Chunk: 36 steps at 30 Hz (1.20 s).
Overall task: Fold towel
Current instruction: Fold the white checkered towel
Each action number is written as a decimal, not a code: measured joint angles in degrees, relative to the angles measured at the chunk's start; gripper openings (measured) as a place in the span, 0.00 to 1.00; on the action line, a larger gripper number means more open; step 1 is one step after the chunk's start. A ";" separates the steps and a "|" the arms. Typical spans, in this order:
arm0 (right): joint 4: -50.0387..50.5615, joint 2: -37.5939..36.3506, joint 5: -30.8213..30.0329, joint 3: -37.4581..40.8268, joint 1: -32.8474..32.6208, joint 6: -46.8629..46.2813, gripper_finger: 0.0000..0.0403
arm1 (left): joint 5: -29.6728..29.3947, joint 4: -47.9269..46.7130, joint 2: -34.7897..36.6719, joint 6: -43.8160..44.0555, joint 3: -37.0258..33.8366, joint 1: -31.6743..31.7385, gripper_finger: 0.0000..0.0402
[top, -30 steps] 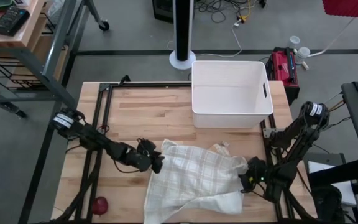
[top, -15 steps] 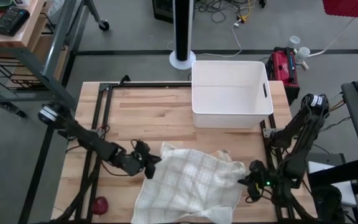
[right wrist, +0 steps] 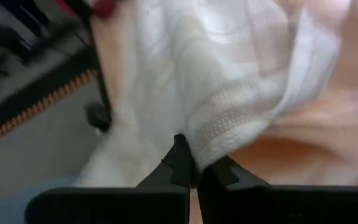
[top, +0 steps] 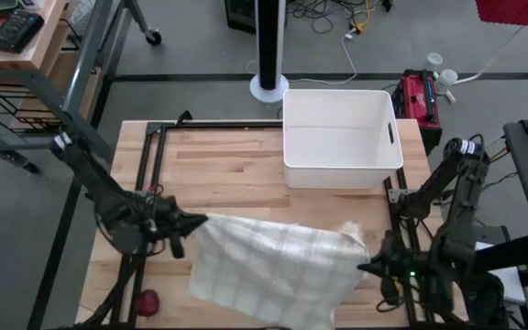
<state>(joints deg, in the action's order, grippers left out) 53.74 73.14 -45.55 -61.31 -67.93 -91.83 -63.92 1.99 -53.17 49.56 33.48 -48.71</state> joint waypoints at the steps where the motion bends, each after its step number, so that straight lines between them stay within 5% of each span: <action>1: 1.00 -0.06 -2.55 -2.03 -0.46 1.71 0.00 | -2.56 0.03 1.14 -2.42 0.90 -1.31 0.00; 9: 3.38 -0.81 -18.10 -15.40 -4.18 16.73 0.00 | -16.44 0.31 0.53 -25.91 14.66 -9.18 0.00; 22: 2.98 -0.76 -29.22 -23.82 -4.21 33.41 0.00 | -25.98 0.02 -20.78 -49.98 43.56 -9.98 0.00; 36: 5.15 1.78 -21.86 -22.20 -4.45 26.70 0.00 | -26.18 -0.35 -33.23 -62.34 64.51 -13.00 0.00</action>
<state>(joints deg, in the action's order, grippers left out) 58.88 74.92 -67.41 -83.50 -72.38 -65.12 -90.11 1.64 -86.40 -12.78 97.99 -61.71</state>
